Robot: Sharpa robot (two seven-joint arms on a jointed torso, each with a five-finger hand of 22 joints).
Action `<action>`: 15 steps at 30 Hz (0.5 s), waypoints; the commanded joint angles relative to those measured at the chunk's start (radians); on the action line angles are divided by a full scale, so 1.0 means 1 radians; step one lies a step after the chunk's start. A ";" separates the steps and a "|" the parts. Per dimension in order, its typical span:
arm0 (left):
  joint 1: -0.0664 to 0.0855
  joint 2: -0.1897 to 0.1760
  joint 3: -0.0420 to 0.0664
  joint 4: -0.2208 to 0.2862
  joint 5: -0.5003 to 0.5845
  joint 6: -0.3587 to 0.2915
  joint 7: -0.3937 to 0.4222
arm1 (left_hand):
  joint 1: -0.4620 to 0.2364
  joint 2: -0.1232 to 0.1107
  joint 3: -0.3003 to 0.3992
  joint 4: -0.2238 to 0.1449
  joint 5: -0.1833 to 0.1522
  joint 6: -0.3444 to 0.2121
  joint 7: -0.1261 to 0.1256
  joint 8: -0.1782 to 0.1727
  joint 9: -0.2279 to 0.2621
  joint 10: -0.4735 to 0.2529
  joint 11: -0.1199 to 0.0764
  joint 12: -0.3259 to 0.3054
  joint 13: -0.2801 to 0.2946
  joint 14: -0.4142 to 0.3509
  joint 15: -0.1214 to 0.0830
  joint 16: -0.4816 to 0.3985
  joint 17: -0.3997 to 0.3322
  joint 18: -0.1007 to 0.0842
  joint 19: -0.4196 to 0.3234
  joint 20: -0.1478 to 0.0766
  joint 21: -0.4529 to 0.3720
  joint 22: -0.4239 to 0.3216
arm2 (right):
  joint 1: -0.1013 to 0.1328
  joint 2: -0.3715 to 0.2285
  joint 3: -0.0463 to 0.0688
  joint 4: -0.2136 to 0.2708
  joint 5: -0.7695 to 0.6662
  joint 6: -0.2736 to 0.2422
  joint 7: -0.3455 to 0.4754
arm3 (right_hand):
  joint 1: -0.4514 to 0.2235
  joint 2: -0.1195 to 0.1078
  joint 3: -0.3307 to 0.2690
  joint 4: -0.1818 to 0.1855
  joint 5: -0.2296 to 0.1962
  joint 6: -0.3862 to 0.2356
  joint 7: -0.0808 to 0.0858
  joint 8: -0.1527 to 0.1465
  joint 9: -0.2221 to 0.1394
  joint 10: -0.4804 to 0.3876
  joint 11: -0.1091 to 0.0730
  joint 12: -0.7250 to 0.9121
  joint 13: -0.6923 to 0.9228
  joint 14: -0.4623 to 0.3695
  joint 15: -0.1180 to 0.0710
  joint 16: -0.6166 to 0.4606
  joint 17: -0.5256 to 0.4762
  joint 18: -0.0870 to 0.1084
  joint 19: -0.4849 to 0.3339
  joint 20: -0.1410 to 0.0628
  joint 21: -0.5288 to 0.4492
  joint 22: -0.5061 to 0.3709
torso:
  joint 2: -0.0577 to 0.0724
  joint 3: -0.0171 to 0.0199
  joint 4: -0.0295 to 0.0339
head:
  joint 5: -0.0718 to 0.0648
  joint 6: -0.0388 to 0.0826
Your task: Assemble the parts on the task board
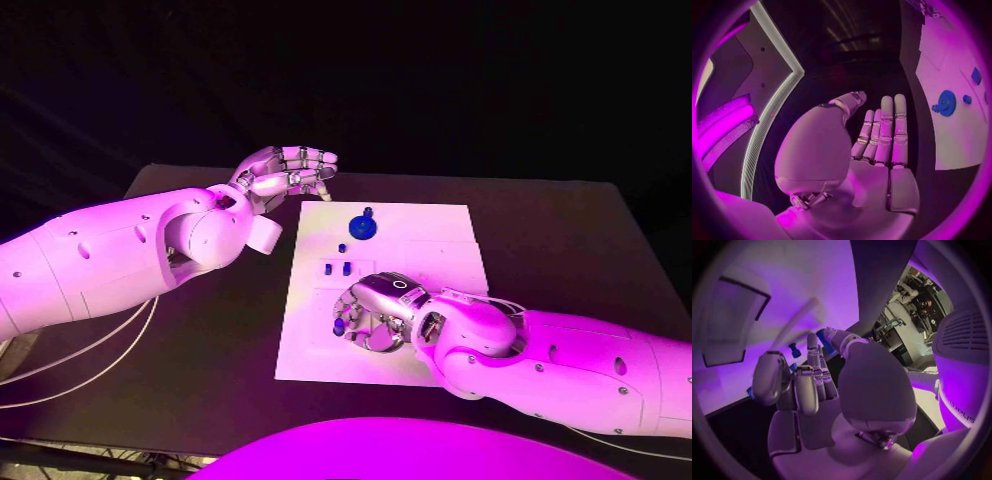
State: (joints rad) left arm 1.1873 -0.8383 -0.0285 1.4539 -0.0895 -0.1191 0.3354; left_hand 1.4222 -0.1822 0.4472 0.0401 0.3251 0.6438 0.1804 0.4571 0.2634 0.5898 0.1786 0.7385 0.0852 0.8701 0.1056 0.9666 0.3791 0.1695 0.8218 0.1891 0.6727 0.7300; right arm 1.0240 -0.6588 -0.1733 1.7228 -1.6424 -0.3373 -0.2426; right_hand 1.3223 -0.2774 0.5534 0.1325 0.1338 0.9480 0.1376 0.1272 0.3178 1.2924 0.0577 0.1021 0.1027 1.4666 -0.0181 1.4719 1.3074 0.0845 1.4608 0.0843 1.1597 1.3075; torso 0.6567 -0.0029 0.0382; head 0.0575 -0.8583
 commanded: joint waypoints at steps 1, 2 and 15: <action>0.000 0.001 0.001 0.003 -0.001 0.017 0.004 | 0.002 0.008 -0.002 -0.001 0.006 -0.006 0.034 0.006 -0.001 -0.008 0.000 0.003 -0.001 -0.005 0.001 -0.003 -0.001 0.011 -0.002 0.007 -0.005 0.001 | -0.001 -0.003 -0.001 0.006 -0.005 -0.012 0.003 | -0.003 -0.007 -0.006 -0.002 0.002 -0.007 -0.002 -0.005 -0.001 0.004 -0.003 -0.004 0.001 0.056 -0.001 0.004 0.015 -0.013 -0.001 0.001 0.002 0.169 | 0.001 0.0003 -0.0001 | -0.001 0.000; 0.000 0.000 0.001 0.003 -0.001 0.017 0.004 | 0.002 0.008 -0.002 -0.001 0.006 -0.006 0.034 0.006 -0.001 -0.008 0.000 0.003 -0.001 -0.005 0.001 -0.003 -0.001 0.011 -0.002 0.007 -0.005 0.001 | -0.001 -0.004 -0.001 0.008 -0.004 -0.018 0.004 | -0.002 -0.005 -0.006 -0.003 0.003 -0.006 -0.003 -0.005 -0.001 0.007 -0.004 -0.002 0.003 0.056 -0.001 0.005 0.016 -0.014 0.000 0.000 0.005 0.169 | 0.001 0.0005 0.0000 | -0.002 0.000; 0.000 -0.001 0.000 0.002 -0.001 0.019 0.002 | 0.002 0.009 -0.002 -0.001 0.006 -0.008 0.032 0.008 -0.002 -0.012 0.001 0.004 -0.002 -0.006 0.001 -0.003 -0.002 0.011 -0.003 0.007 -0.005 0.001 | 0.000 -0.052 0.001 0.055 0.040 -0.166 0.050 | 0.003 -0.003 -0.018 -0.011 0.006 -0.004 -0.007 -0.004 0.001 0.040 -0.013 0.017 0.023 0.057 -0.009 0.007 0.020 -0.015 0.004 -0.006 0.014 0.172 | -0.001 0.0000 -0.0012 | -0.009 0.006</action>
State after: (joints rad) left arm 1.1873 -0.8401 -0.0289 1.4539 -0.0897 -0.1168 0.3335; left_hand 1.4222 -0.1822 0.4472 0.0401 0.3251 0.6438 0.1804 0.4629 0.2626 0.5826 0.1786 0.7385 0.0843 0.8701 0.1056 0.9666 0.3781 0.1695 0.8218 0.1891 0.6727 0.7299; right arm 1.0238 -0.7056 -0.1735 1.7700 -1.6289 -0.4151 -0.2305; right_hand 1.3224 -0.2775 0.5408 0.1199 0.1337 0.9457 0.1354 0.1272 0.3179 1.3266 0.0452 0.1154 0.1237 1.4665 -0.0181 1.4729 1.3073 0.0845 1.4608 0.0843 1.1707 1.3073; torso 0.6567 -0.0022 0.0375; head 0.0512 -0.8546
